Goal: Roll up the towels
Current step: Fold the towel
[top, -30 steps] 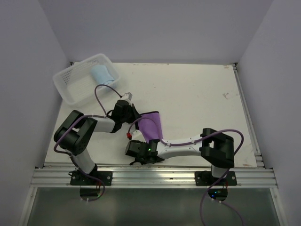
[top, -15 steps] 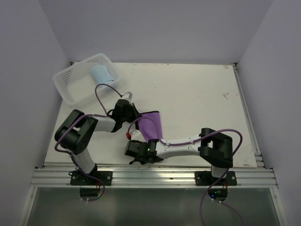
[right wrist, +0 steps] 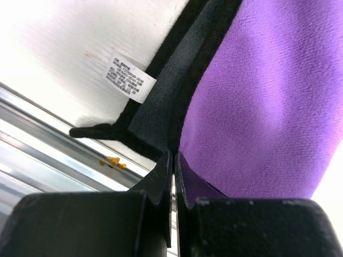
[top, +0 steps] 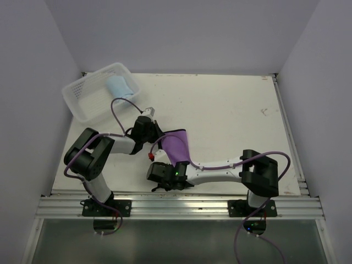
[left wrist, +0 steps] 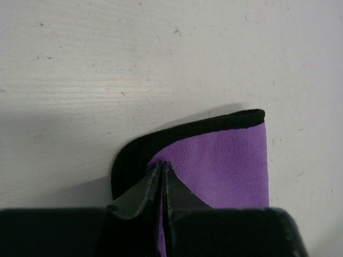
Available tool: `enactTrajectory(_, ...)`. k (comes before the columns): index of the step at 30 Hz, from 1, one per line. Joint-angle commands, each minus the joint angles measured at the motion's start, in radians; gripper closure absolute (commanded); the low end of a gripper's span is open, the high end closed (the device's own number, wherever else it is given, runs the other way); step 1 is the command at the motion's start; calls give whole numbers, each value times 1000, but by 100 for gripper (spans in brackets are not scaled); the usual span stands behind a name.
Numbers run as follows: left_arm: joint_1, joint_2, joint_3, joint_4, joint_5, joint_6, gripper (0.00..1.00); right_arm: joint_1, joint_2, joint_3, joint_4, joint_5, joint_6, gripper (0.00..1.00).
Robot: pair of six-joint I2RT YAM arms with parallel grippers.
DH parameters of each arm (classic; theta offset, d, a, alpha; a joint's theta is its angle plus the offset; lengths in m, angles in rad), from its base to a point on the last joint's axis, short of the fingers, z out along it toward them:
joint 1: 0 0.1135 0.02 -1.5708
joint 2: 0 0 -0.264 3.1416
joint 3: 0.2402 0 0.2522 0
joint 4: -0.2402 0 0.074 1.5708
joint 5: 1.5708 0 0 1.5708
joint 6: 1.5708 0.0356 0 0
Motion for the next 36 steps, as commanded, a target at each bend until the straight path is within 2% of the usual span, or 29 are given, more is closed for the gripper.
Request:
enactTrajectory(1,3,-16,13,11,-35,-13,93,3,-62,37,-17,26,17,100)
enactTrajectory(14,3,-25,13,5,-39,-18,93,-7,-77,63,55,-32,44,100)
enactTrajectory(36,5,-29,10,-4,-54,-12,93,-27,59,53,222,-109,95,100)
